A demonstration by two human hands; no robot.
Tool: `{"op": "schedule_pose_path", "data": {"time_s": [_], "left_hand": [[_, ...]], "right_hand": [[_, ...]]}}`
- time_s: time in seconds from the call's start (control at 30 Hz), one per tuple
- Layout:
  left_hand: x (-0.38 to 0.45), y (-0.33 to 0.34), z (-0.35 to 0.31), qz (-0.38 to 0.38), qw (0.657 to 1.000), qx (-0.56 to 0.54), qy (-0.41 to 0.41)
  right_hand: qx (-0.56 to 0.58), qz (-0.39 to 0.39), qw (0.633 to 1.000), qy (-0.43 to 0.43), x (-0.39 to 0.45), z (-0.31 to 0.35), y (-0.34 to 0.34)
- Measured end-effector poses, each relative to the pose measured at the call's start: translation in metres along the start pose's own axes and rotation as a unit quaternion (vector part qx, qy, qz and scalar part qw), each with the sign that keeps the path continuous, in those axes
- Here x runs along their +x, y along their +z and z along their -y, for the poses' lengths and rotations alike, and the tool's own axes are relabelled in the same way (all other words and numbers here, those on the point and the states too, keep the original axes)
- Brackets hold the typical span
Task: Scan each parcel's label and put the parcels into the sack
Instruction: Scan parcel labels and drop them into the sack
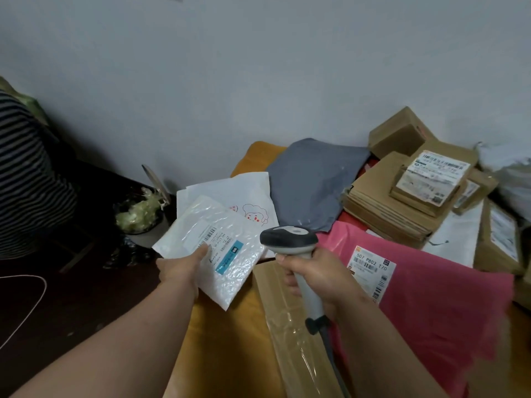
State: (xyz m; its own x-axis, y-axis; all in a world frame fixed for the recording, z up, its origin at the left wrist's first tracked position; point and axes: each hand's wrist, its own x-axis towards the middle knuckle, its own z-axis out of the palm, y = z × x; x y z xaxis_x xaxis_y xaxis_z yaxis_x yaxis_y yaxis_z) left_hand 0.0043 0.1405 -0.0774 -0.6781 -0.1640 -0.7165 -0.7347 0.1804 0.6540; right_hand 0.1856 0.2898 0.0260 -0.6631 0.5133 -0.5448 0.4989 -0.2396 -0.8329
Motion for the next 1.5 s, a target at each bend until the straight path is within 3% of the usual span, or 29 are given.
{"op": "schedule_pose_path", "data": {"time_s": [0.2,0.43,0.63,0.83,1.1,1.33,1.5], "left_hand": [[0.006,0.000,-0.011,0.064,0.988,-0.099,-0.104],[-0.008,-0.006,-0.027,0.225,0.955,-0.147,-0.122],[-0.040,-0.004,-0.052,0.294,0.934,-0.201,0.004],[-0.105,-0.008,-0.077,0.368,0.888,-0.249,0.118],[-0.210,-0.001,-0.055,0.452,0.841,-0.262,0.141],[-0.321,0.045,0.023,0.562,0.794,-0.161,0.165],[-0.387,0.082,0.076,0.598,0.777,-0.080,0.177]], "right_hand": [[-0.031,-0.034,0.999,0.013,0.014,-0.007,0.006],[-0.024,-0.045,0.999,0.018,0.018,-0.011,0.008],[0.021,-0.059,0.998,-0.014,0.006,-0.005,0.002],[0.062,-0.085,0.993,-0.060,-0.028,0.011,-0.026],[0.140,-0.132,0.967,-0.167,-0.109,0.012,-0.093],[0.211,-0.226,0.936,-0.169,-0.200,-0.033,-0.191],[0.224,-0.288,0.917,-0.161,-0.246,-0.076,-0.253]]}}
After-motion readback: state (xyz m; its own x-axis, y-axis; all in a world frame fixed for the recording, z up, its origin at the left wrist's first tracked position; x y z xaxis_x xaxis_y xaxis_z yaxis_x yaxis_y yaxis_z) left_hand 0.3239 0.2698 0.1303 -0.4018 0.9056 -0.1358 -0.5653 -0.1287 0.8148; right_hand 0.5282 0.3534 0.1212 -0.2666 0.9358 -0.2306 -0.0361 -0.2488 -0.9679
